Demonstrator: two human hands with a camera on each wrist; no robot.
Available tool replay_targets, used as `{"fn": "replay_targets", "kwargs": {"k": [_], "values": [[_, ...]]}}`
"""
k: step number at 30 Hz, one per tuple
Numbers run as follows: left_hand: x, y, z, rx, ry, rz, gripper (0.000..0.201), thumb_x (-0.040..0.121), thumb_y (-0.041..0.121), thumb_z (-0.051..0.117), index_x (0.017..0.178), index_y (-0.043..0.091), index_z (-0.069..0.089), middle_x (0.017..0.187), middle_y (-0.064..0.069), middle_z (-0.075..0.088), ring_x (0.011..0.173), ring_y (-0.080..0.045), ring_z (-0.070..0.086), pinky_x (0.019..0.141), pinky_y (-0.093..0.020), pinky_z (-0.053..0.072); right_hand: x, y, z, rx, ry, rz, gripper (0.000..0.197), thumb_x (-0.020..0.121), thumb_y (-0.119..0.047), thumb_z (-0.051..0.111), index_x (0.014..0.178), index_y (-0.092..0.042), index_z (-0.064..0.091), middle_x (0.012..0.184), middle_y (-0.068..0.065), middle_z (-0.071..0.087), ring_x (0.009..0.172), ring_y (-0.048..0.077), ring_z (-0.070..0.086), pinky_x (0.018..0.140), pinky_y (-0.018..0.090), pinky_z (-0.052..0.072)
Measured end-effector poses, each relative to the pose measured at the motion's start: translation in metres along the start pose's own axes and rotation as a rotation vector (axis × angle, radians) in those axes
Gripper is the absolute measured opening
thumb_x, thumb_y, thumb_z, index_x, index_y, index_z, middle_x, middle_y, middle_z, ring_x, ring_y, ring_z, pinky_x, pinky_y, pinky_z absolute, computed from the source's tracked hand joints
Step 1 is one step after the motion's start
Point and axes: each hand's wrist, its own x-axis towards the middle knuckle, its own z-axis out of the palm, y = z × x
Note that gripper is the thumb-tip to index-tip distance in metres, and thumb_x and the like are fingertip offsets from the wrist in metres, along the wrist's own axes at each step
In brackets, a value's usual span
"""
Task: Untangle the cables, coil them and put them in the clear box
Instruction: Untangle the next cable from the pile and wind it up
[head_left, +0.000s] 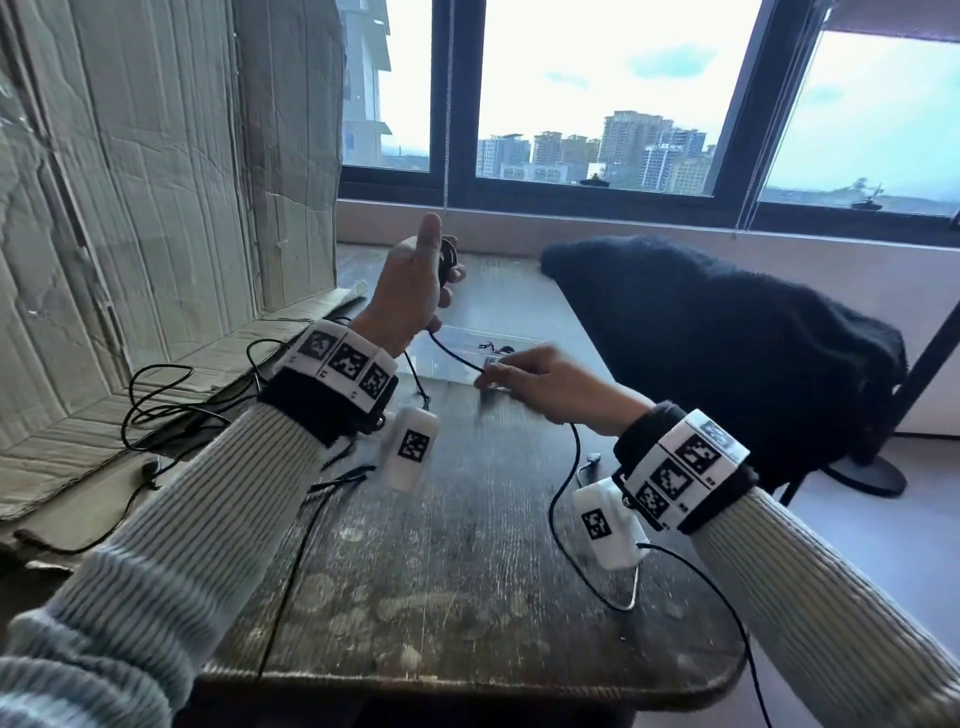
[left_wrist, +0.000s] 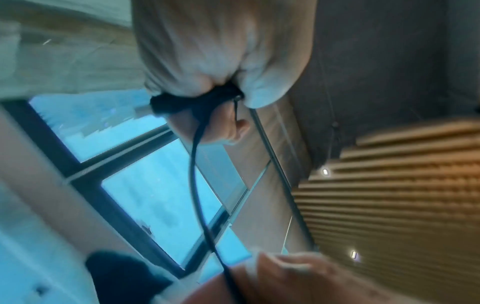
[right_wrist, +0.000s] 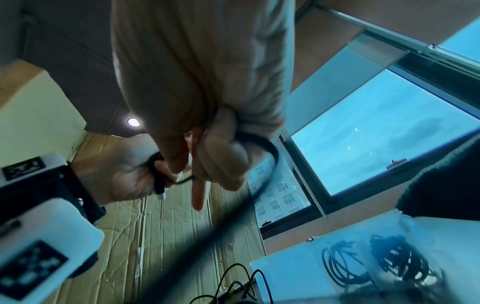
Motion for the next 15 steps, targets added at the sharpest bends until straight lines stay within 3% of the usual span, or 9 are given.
{"fn": "replay_targets", "kwargs": {"k": [1, 3, 6, 7, 9, 11, 13, 15], "values": [[0.001, -0.002, -0.003, 0.165, -0.020, 0.082, 0.044, 0.103, 0.041, 0.022, 0.100, 0.007, 0.051, 0.069, 0.003, 0.051, 0.041, 0.001, 0.039, 0.037, -0.015, 0.033, 0.000, 0.000, -0.002, -0.027, 0.028, -0.021, 0.027, 0.099, -0.021, 0.050, 0.102, -0.005, 0.072, 0.060, -0.011, 0.048, 0.040, -0.001, 0.045, 0.043, 0.009, 0.032], [0.001, -0.006, -0.007, 0.468, -0.112, 0.186, 0.052, 0.104, 0.039, 0.020, 0.099, 0.006, 0.060, 0.075, 0.001, 0.058, 0.049, 0.000, 0.046, 0.049, -0.017, 0.037, 0.000, 0.000, -0.007, -0.076, 0.088, -0.100, 0.023, 0.097, -0.014, 0.051, 0.097, -0.007, 0.073, 0.076, -0.011, 0.063, 0.052, -0.011, 0.052, 0.055, 0.007, 0.038], [-0.005, -0.014, -0.006, 0.840, -0.253, 0.193, 0.059, 0.103, 0.044, 0.017, 0.086, 0.017, 0.067, 0.074, 0.006, 0.065, 0.061, -0.007, 0.056, 0.059, -0.024, 0.037, 0.003, -0.005, -0.009, -0.110, 0.149, -0.218, 0.019, 0.095, -0.020, 0.056, 0.092, -0.018, 0.075, 0.088, 0.003, 0.073, 0.055, -0.001, 0.053, 0.062, 0.021, 0.043], [-0.008, -0.015, -0.005, 0.869, -0.293, 0.182, 0.065, 0.103, 0.046, 0.015, 0.079, 0.017, 0.068, 0.068, 0.007, 0.064, 0.060, -0.008, 0.056, 0.059, -0.026, 0.036, 0.005, -0.007, -0.009, -0.096, 0.183, -0.263, 0.018, 0.094, -0.021, 0.058, 0.090, -0.019, 0.075, 0.088, 0.005, 0.073, 0.059, 0.005, 0.058, 0.065, 0.026, 0.048], [-0.015, -0.017, 0.000, 0.706, -0.361, 0.131, 0.077, 0.101, 0.048, 0.008, 0.068, 0.015, 0.068, 0.060, 0.002, 0.062, 0.049, -0.008, 0.052, 0.056, -0.025, 0.037, 0.010, -0.009, -0.010, -0.075, 0.280, -0.325, 0.016, 0.091, -0.022, 0.061, 0.086, -0.021, 0.076, 0.083, 0.000, 0.071, 0.072, 0.019, 0.065, 0.074, 0.036, 0.053], [-0.023, -0.015, 0.004, 0.467, -0.445, 0.025, 0.081, 0.100, 0.047, 0.007, 0.074, 0.006, 0.071, 0.058, 0.000, 0.063, 0.042, -0.002, 0.048, 0.045, -0.016, 0.036, 0.015, -0.008, -0.012, -0.027, 0.379, -0.329, 0.011, 0.088, -0.021, 0.066, 0.083, -0.022, 0.076, 0.078, -0.004, 0.069, 0.073, 0.017, 0.064, 0.075, 0.037, 0.053], [-0.030, -0.014, 0.006, 0.437, -0.522, -0.009, 0.069, 0.100, 0.045, 0.027, 0.085, -0.006, 0.070, 0.058, 0.002, 0.062, 0.040, 0.000, 0.045, 0.040, -0.011, 0.032, 0.021, -0.004, -0.013, 0.058, 0.453, -0.296, 0.005, 0.083, -0.024, 0.072, 0.079, -0.024, 0.075, 0.075, -0.006, 0.070, 0.072, 0.013, 0.064, 0.075, 0.037, 0.054], [-0.031, -0.017, 0.005, 0.500, -0.557, 0.039, 0.047, 0.094, 0.041, 0.051, 0.083, 0.001, 0.071, 0.058, 0.003, 0.060, 0.043, -0.004, 0.043, 0.041, -0.014, 0.033, 0.023, 0.001, -0.015, 0.115, 0.495, -0.244, 0.009, 0.079, -0.028, 0.076, 0.072, -0.027, 0.071, 0.071, -0.007, 0.068, 0.069, 0.010, 0.062, 0.070, 0.030, 0.054]]}}
